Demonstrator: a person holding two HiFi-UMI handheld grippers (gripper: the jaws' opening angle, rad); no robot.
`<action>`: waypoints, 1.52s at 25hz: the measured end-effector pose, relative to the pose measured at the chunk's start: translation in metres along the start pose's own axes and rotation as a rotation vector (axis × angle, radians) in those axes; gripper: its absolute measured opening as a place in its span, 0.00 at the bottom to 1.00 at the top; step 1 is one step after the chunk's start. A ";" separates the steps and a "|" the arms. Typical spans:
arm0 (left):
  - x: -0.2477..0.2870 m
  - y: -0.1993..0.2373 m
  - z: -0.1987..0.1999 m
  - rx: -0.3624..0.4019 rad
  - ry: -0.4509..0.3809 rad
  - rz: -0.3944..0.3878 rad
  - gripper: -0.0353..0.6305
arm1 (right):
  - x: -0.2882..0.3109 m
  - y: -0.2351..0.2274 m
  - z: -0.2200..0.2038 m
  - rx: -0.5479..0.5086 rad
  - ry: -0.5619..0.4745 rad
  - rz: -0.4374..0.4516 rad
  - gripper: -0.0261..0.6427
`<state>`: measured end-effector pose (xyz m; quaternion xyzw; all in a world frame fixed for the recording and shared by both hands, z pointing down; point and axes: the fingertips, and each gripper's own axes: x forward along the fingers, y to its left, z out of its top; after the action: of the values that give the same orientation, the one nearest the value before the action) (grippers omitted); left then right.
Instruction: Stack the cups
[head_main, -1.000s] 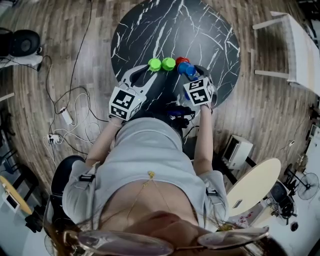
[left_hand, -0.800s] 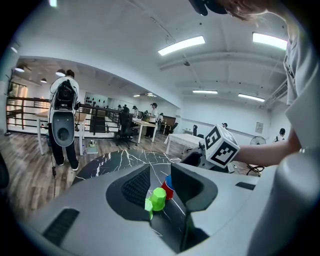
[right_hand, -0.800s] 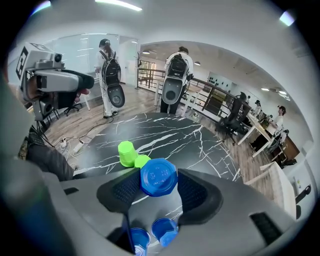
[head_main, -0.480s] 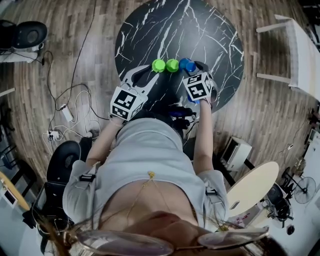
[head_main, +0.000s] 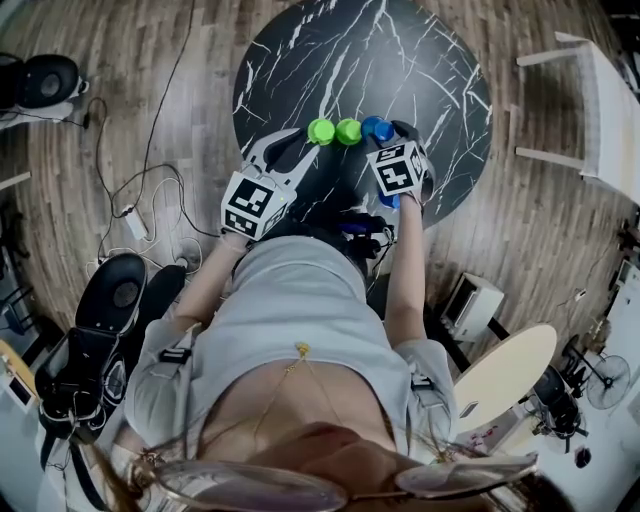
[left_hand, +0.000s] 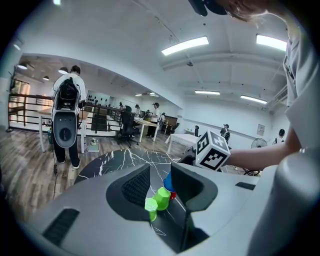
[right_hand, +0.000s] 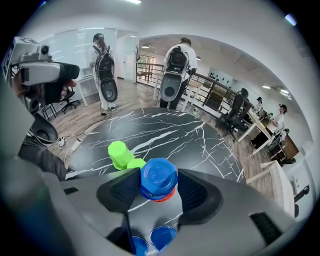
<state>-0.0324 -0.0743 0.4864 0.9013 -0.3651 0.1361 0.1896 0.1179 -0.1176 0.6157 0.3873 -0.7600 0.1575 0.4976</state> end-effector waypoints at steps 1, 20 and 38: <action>0.000 0.001 0.000 -0.001 0.000 0.000 0.25 | 0.000 -0.001 0.001 0.005 -0.004 0.001 0.40; 0.007 -0.005 0.000 0.009 0.018 -0.015 0.25 | -0.006 -0.001 0.002 0.066 -0.078 0.022 0.47; 0.019 -0.024 -0.002 0.031 0.027 -0.054 0.25 | -0.030 0.003 -0.026 0.167 -0.120 0.035 0.47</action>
<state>-0.0019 -0.0690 0.4892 0.9118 -0.3356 0.1487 0.1841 0.1384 -0.0868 0.6014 0.4230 -0.7792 0.2054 0.4145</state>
